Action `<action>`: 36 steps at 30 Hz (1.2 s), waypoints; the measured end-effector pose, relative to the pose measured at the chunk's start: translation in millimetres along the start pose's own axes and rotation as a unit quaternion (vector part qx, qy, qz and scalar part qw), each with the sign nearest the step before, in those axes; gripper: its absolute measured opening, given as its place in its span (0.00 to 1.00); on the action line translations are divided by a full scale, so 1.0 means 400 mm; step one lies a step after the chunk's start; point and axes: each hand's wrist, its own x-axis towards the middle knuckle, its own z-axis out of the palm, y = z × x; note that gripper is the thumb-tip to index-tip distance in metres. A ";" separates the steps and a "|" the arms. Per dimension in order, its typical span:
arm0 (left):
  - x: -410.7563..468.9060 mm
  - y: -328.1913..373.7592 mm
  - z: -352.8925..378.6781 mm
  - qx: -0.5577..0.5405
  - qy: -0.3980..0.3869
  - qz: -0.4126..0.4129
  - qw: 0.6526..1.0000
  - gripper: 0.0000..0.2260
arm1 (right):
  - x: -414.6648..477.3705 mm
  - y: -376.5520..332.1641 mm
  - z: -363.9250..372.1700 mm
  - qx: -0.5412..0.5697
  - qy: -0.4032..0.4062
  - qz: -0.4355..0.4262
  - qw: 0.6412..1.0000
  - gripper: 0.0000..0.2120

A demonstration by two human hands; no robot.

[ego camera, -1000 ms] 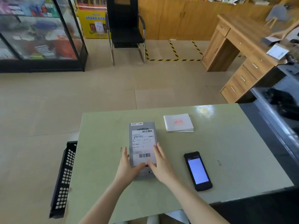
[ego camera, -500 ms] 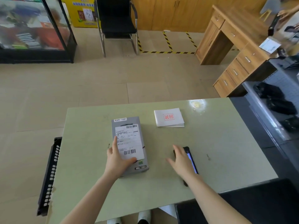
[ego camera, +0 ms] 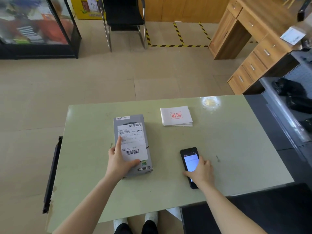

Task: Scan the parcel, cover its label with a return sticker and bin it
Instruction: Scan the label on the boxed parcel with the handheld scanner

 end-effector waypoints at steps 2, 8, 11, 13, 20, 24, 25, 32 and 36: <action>-0.004 0.001 0.001 0.000 0.006 -0.001 1.000 0.53 | 0.006 -0.006 0.002 0.018 -0.001 0.023 1.000 0.43; -0.020 0.002 0.003 -0.057 0.035 -0.080 0.995 0.52 | 0.005 0.003 0.024 0.041 0.014 0.050 0.998 0.39; -0.028 0.003 0.006 -0.093 0.020 -0.118 0.989 0.34 | 0.010 0.004 0.019 0.035 0.005 0.048 0.998 0.39; -0.029 0.001 0.009 -0.109 0.024 -0.109 0.988 0.31 | 0.010 -0.001 0.012 0.032 -0.005 0.054 0.998 0.39; -0.033 0.003 -0.014 -0.105 0.034 -0.087 0.990 0.33 | -0.045 -0.051 0.005 0.098 -0.037 -0.031 0.994 0.38; -0.036 -0.011 -0.057 -0.106 0.069 -0.064 0.990 0.30 | -0.076 -0.119 -0.013 0.131 -0.071 -0.095 0.984 0.36; -0.039 -0.017 -0.067 -0.106 0.081 -0.046 0.990 0.31 | -0.084 -0.136 -0.016 0.138 -0.080 -0.109 0.981 0.36; -0.031 -0.033 -0.106 -0.042 0.078 0.055 0.995 0.47 | -0.121 -0.235 -0.022 0.161 -0.097 -0.156 0.970 0.37; -0.027 -0.045 -0.092 -0.024 0.076 0.034 0.996 0.41 | -0.131 -0.260 -0.018 0.166 -0.103 -0.168 0.966 0.35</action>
